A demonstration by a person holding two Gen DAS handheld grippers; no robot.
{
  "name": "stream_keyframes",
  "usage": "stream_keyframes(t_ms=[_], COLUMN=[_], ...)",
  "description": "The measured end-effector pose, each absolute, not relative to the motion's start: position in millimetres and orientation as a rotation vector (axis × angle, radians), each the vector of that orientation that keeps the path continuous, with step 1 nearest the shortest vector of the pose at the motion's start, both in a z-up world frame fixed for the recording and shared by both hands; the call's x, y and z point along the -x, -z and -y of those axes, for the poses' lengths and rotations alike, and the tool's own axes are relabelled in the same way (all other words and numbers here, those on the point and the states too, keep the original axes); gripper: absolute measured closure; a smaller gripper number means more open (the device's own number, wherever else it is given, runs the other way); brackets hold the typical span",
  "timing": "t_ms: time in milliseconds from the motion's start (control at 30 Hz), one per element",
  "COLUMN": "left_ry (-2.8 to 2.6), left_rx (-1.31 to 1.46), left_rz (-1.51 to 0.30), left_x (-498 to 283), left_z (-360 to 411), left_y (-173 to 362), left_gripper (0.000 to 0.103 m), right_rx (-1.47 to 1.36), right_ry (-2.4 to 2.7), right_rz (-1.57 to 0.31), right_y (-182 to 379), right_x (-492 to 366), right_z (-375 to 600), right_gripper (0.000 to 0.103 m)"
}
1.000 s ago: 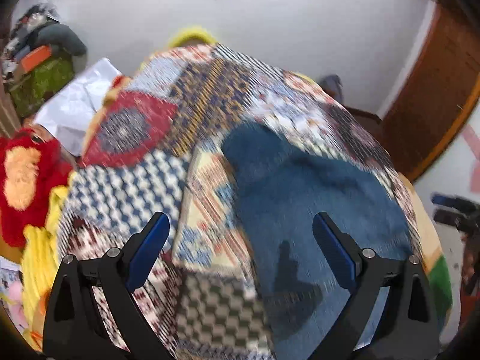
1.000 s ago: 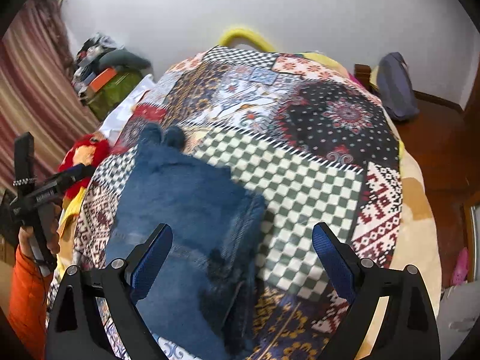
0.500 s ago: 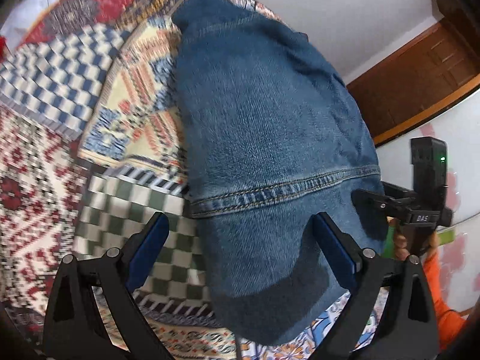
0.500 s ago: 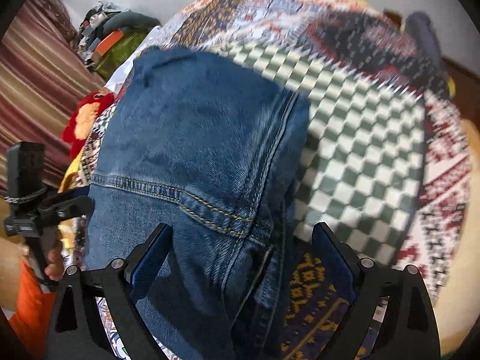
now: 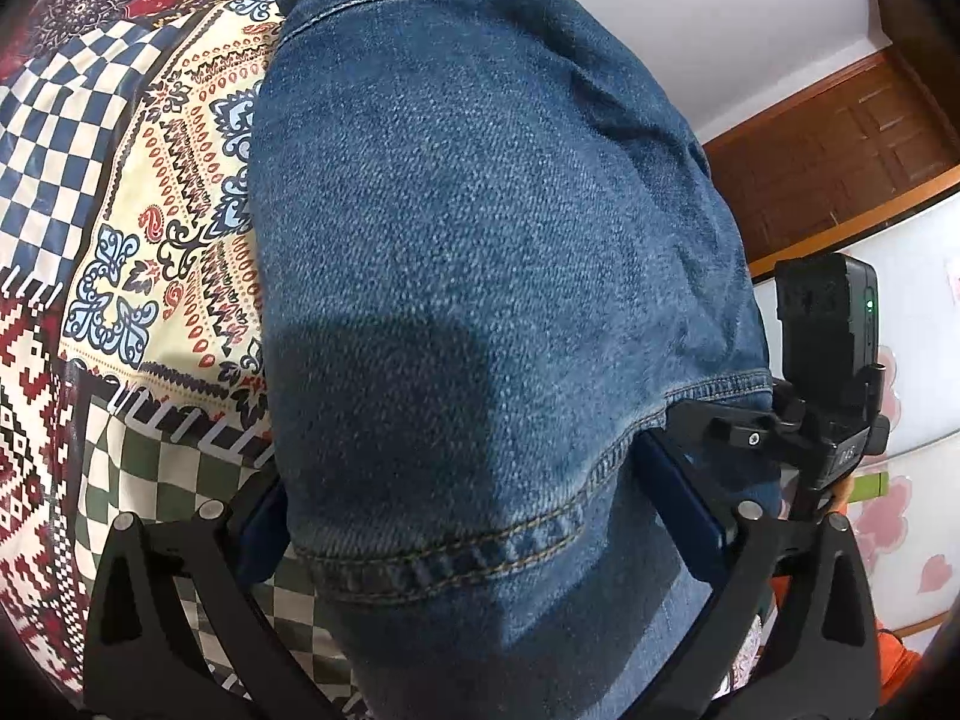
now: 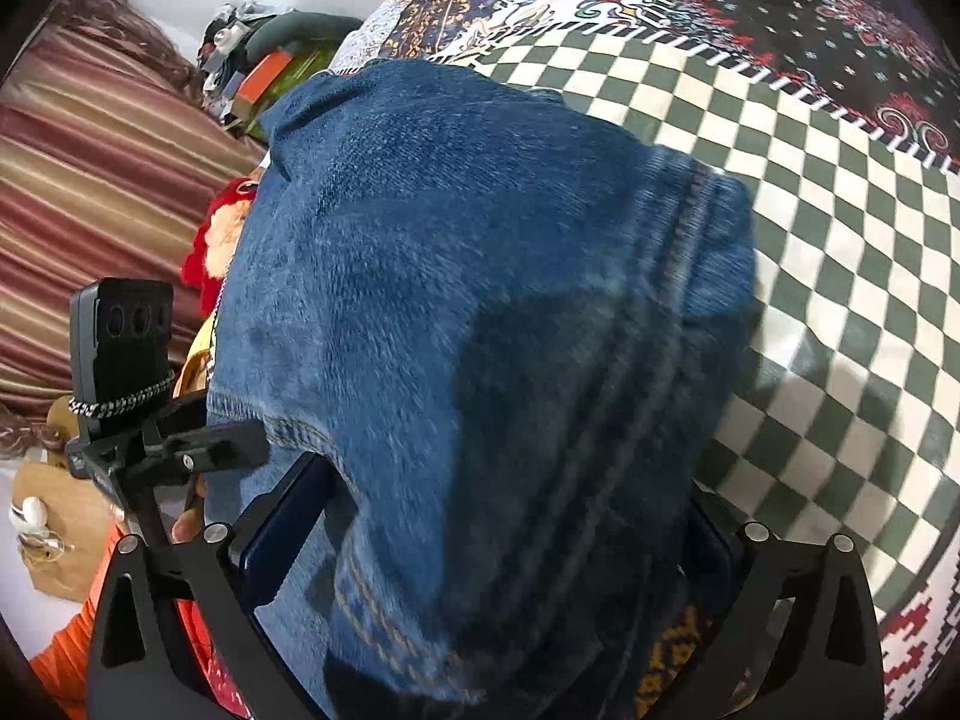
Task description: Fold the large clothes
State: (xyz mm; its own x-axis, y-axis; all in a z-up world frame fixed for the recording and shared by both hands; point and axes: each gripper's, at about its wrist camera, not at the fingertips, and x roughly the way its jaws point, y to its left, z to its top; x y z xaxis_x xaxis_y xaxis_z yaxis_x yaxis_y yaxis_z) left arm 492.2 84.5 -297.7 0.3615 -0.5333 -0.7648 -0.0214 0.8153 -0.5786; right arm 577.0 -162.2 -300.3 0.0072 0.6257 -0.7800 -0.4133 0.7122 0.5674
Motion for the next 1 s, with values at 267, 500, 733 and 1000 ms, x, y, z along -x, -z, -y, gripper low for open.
stream_keyframes(t_ms=[267,500,733,1000], left_ry=[0.331,0.307,0.271,0.226], left_rx=[0.466,0.432,0.438,0.476], left_rz=[-1.105,-1.034,-0.934,-0.869], left_x=[-478,-453,-419,-363], left_z=[-75,-77,-112,-178], left_y=[271,227,173,142], left_gripper=[0.031,0.037,0.037,0.037], right_rx=[-0.281,-0.260,-0.207,-0.197], right_ry=[-0.819,-0.845,-0.885,-0.924], right_rz=[-1.314,-1.254,-1.138,-1.117], right_y=[284,231,166,133], right_x=[-566,-535,-494,-453], right_z=[163,142,108,68], right_gripper=[0.039,0.062,0.063,0.063])
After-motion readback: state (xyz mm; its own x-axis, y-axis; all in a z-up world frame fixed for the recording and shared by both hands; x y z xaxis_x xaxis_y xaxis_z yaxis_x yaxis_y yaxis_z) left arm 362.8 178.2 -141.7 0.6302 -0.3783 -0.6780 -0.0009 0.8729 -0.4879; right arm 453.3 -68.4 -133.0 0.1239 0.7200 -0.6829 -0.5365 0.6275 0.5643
